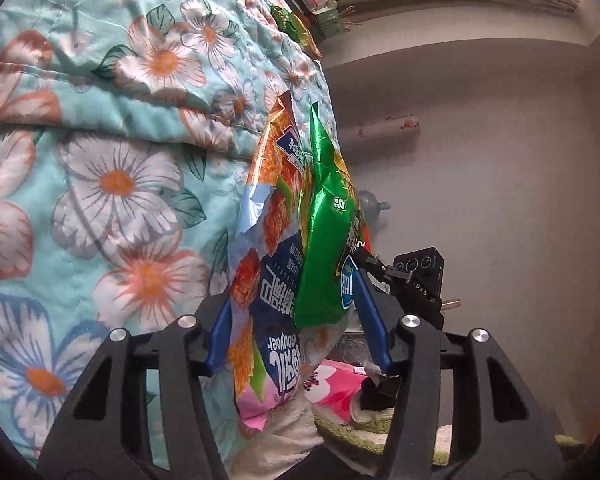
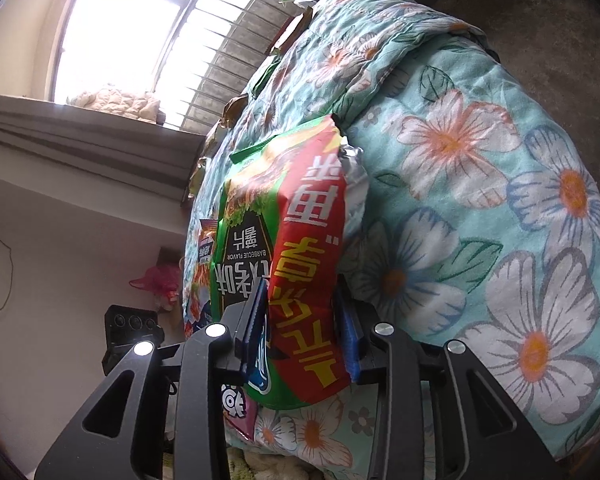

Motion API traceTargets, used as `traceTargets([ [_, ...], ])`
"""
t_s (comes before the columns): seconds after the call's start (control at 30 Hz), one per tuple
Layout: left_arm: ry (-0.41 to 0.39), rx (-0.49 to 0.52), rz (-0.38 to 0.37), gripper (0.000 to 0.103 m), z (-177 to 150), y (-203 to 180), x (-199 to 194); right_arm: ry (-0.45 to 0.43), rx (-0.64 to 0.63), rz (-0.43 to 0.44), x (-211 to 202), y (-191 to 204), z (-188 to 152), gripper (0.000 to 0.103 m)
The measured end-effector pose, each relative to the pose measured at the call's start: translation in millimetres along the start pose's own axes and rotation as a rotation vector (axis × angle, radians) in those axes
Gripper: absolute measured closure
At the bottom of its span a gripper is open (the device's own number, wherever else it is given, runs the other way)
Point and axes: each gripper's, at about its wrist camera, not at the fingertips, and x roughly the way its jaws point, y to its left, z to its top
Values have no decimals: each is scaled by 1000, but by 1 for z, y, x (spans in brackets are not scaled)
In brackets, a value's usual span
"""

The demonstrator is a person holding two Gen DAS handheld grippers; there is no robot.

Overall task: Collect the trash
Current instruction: 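Grasp the pink Gouyaer snack bag with the left tool while the right tool holds the red bag, then carry the pink bag and red-green bag over the blue wastebasket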

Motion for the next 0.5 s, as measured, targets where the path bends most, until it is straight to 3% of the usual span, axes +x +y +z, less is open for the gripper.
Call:
traceTargets([
  [0.1, -17, 10, -3, 67, -5, -5, 3, 22, 37, 28, 6, -6, -1, 54],
  [0.27, -31, 67, 86, 85, -12, -16, 9, 17, 60, 55, 8, -9, -4, 53],
  [0.5, -67, 171, 215, 97, -15, -42, 13, 18, 83, 134, 5, -10, -9, 53],
])
